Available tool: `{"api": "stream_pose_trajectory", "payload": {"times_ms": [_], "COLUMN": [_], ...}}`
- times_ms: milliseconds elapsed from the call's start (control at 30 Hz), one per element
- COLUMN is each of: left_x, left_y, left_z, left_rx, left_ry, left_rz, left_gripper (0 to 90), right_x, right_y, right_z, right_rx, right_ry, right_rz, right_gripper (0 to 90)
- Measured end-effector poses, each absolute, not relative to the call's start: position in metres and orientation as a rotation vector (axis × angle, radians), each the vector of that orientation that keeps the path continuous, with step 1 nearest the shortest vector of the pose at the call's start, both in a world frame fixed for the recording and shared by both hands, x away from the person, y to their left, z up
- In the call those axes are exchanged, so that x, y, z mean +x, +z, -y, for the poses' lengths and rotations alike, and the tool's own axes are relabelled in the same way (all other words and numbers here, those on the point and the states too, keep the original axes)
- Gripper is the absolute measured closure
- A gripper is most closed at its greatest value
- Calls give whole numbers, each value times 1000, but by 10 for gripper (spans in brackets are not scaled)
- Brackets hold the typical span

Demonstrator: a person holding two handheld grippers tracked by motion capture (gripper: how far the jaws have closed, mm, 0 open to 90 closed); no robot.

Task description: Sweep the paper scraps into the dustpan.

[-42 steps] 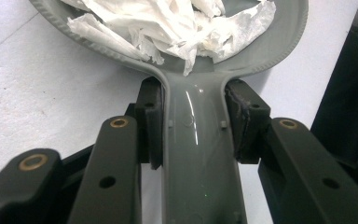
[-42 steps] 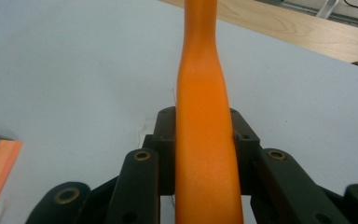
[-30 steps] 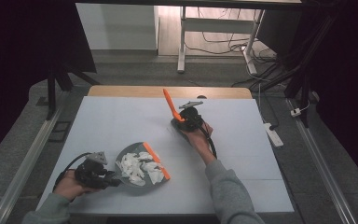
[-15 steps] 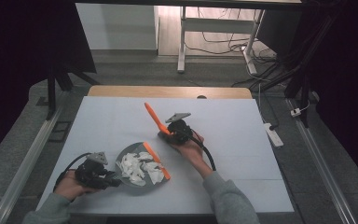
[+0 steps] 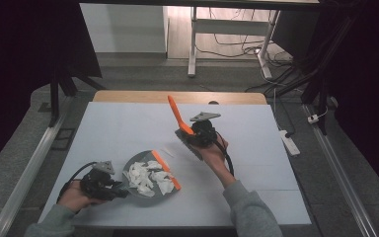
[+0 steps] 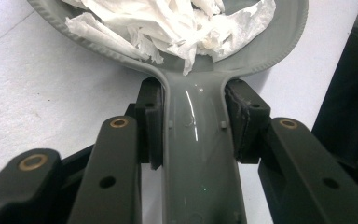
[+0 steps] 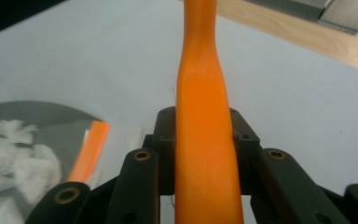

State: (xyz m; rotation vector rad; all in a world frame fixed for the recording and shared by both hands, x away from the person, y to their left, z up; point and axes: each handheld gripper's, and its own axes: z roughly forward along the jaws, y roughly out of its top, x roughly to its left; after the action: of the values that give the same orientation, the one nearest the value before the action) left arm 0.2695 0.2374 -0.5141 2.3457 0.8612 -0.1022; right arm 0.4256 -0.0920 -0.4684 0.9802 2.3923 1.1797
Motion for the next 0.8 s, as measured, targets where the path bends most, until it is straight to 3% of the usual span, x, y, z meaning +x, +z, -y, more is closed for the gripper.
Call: {"api": "stream_pose_trajectory", "payload": {"times_ms": [467, 800], "left_x": [270, 269], "left_y": [-514, -514], "left_z": [-238, -237], "left_rx": [2344, 2345], "left_ry": [-102, -102], "left_rz": [-861, -859], "left_gripper": [608, 608], "right_x": [442, 410], "right_y": [-500, -501], "right_z": [52, 28], "right_rx": [998, 904], "right_ry": [1115, 1117], "right_rz": [-2479, -2560], "right_gripper": [703, 703]}}
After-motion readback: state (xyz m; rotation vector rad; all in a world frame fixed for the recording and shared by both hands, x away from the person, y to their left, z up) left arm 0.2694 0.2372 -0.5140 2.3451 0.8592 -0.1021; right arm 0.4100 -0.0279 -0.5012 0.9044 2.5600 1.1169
